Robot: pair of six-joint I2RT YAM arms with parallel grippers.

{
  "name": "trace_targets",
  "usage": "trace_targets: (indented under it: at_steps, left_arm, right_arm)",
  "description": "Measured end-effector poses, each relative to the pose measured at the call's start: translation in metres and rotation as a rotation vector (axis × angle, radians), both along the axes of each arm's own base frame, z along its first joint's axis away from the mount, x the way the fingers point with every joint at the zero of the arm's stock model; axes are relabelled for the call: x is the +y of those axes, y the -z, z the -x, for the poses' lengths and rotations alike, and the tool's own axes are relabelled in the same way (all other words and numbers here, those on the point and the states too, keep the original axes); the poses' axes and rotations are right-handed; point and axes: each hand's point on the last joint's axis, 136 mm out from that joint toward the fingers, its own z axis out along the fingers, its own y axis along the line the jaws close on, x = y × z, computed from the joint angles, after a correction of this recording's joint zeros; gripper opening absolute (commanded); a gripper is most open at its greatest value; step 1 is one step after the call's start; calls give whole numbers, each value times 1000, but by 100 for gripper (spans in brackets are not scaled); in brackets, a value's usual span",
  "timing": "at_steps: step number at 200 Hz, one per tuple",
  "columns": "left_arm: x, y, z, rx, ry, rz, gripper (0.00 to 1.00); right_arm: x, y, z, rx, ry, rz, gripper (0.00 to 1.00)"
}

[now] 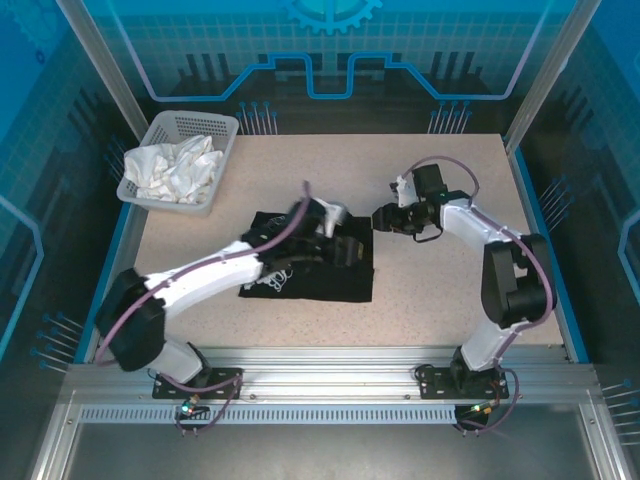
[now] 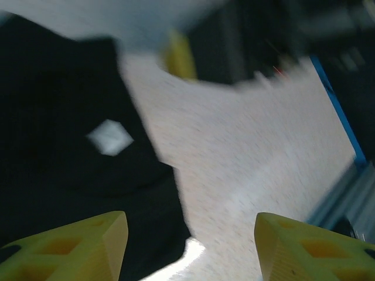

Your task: Fold the inside-out t-shirt

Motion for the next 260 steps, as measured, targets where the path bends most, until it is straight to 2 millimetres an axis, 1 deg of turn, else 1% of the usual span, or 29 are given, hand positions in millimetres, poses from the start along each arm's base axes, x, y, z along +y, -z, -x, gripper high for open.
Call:
trace_targets:
  at_steps: [10, 20, 30, 43, 61, 85, 95, 107, 116, 127, 144, 158, 180, 198, 211, 219, 231, 260]
  left_arm:
    - [31, 0, -18, 8, -98, 8, 62]
    - [59, 6, -32, 29, -191, -4, 62]
    - [76, 15, -37, 57, -241, -25, 63]
    - [87, 26, -35, 91, -268, -52, 63]
    - [89, 36, -29, 120, -266, -73, 63]
    - [93, 47, -21, 146, -265, -92, 64]
    - [95, 52, -18, 156, -265, -99, 64]
    - [97, 57, -15, 168, -266, -108, 64]
    - [98, 60, -13, 174, -266, -112, 64]
    - [99, 64, -11, 182, -266, -118, 64]
    - [101, 73, -6, 200, -264, -130, 64]
    - [104, 82, 0, 219, -264, -143, 65]
    - [108, 94, 8, 245, -263, -162, 65]
    - [110, 97, 12, 251, -262, -167, 65]
    - [110, 96, 13, 246, -254, -165, 65]
    - [109, 94, 13, 241, -250, -161, 65]
    - [108, 93, 13, 239, -241, -155, 66]
    - [104, 92, 16, 237, -214, -152, 67]
  right_arm:
    - [8, -2, 4, -15, -17, -6, 59]
    - [18, -1, 6, -20, -32, -10, 61]
    - [28, 1, 6, -28, -50, -11, 62]
    - [38, 6, 2, -31, -60, -1, 61]
    - [47, 16, -14, -32, -62, 21, 57]
    - [53, 32, -32, -25, -55, 39, 50]
    - [56, 38, -37, -17, -55, 38, 42]
    - [59, 45, -41, -9, -58, 37, 28]
    - [61, 48, -43, 1, -52, 32, 20]
    - [62, 50, -45, -1, -60, 30, 13]
    - [62, 47, -44, 3, -56, 25, 7]
    - [60, 41, -42, -5, -57, 19, 4]
    - [49, 18, -32, -24, -47, 8, 2]
    - [41, -3, -28, -50, -34, -3, 2]
    - [36, -10, -29, -61, -26, -6, 3]
    - [33, -9, -29, -53, -20, -7, 4]
    - [27, 1, -30, -20, -9, -1, 5]
    - [12, 44, -33, 88, 15, 55, 11]
